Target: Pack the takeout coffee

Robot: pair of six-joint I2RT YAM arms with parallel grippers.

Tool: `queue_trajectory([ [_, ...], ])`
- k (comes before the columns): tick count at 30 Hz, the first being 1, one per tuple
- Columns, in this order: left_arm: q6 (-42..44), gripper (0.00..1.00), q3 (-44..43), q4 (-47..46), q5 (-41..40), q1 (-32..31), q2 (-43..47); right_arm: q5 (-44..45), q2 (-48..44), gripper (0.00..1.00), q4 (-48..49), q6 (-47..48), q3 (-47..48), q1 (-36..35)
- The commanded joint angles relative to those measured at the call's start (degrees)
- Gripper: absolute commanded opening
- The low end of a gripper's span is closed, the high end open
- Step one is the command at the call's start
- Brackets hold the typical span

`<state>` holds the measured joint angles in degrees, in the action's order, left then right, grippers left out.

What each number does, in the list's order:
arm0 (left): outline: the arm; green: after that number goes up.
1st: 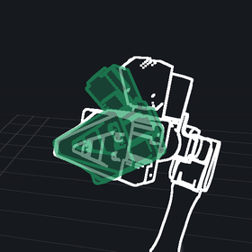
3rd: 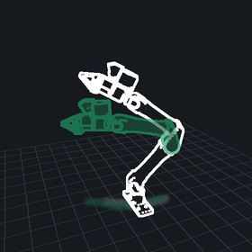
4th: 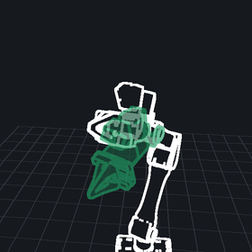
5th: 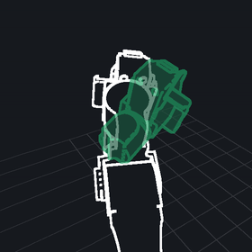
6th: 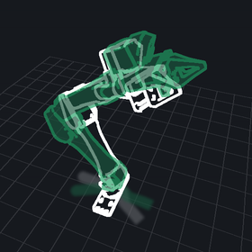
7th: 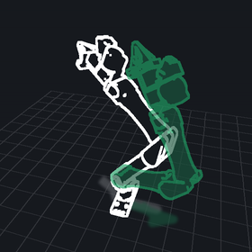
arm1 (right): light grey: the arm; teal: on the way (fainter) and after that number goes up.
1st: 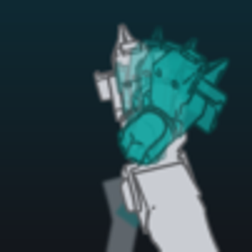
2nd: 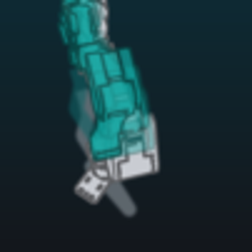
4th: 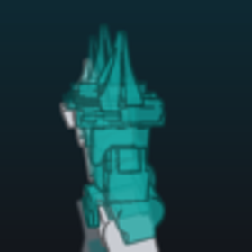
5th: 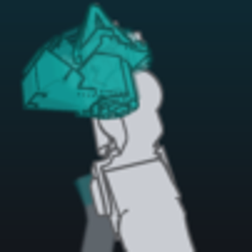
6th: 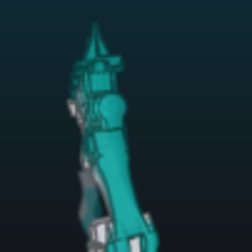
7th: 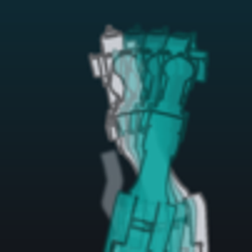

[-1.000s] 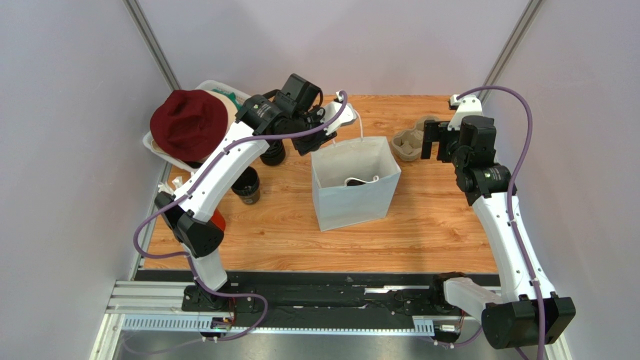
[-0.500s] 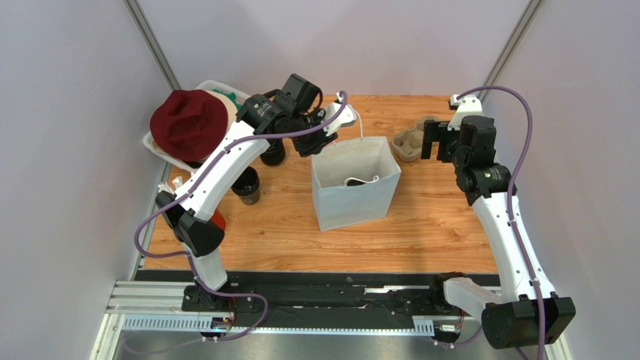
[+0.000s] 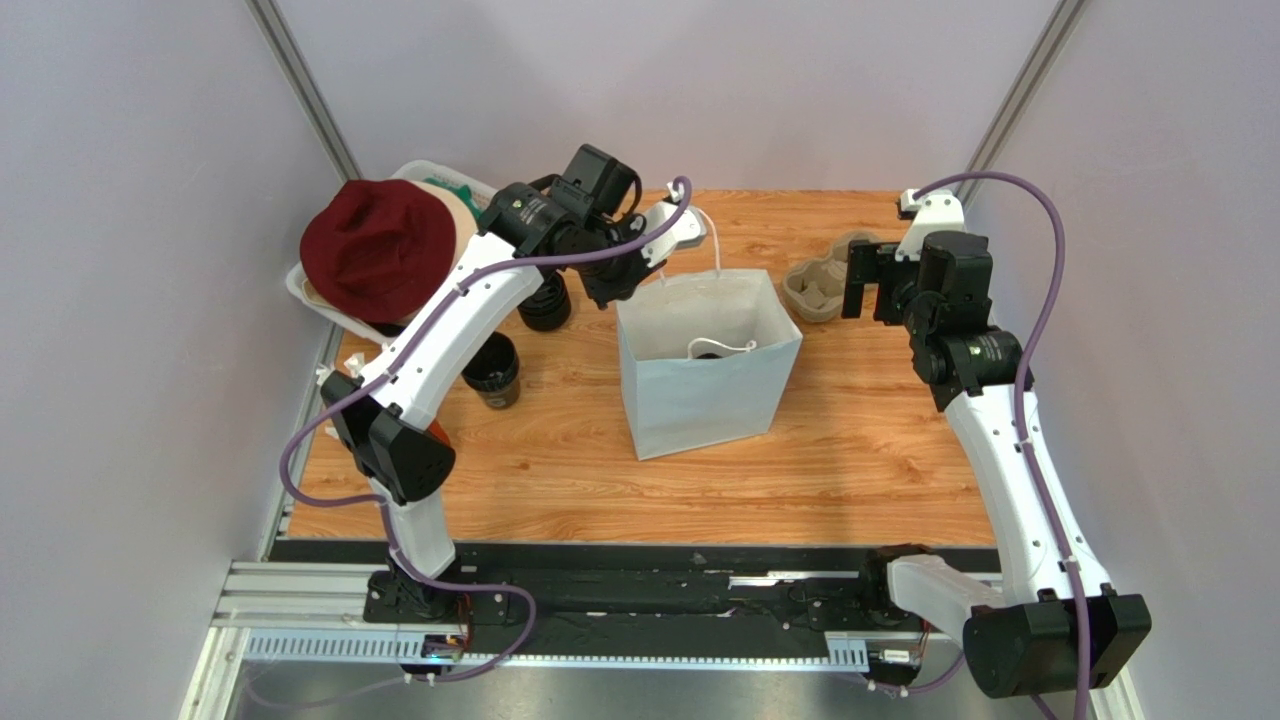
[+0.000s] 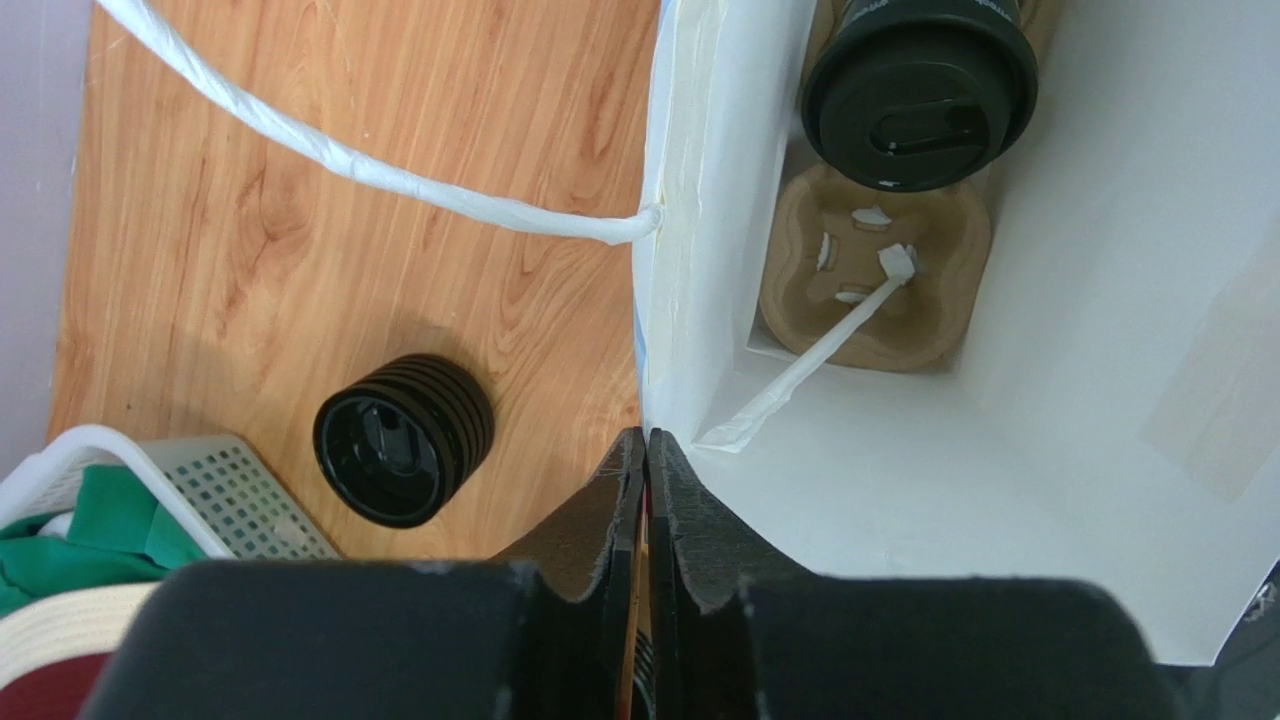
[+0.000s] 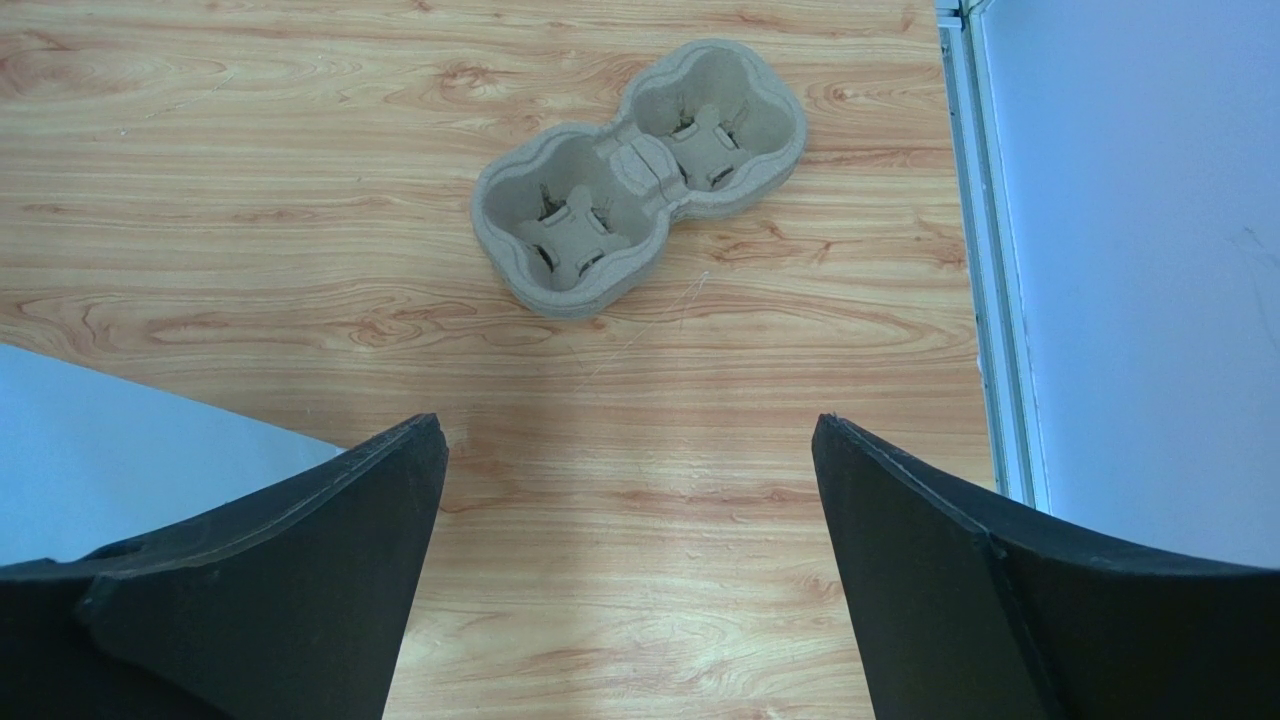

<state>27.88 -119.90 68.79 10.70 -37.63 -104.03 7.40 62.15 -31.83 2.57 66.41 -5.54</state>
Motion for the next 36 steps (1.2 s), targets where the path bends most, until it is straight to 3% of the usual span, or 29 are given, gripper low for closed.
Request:
queue_trajectory([
  [1, 1.1, 0.08, -1.2, 0.0, 1.9, 0.2, -0.6, -0.2, -1.4, 0.99, 2.4, -0.3, 0.1, 0.2],
  [9, 0.7, 0.00, -3.7, -1.2, 2.0, 0.1, -2.8, 0.1, -1.3, 0.99, 2.4, -0.4, 0.2, 0.3],
  [34, -0.3, 0.00, -9.4, -5.4, 0.7, 0.1, -6.3, 0.2, -1.0, 0.99, 2.6, -0.5, 0.1, 0.3],
  [36, -0.3, 0.11, -9.2, -5.2, 0.4, 0.2, -6.2, 0.3, -1.0, 0.99, 2.5, -0.4, 0.1, 0.3],
])
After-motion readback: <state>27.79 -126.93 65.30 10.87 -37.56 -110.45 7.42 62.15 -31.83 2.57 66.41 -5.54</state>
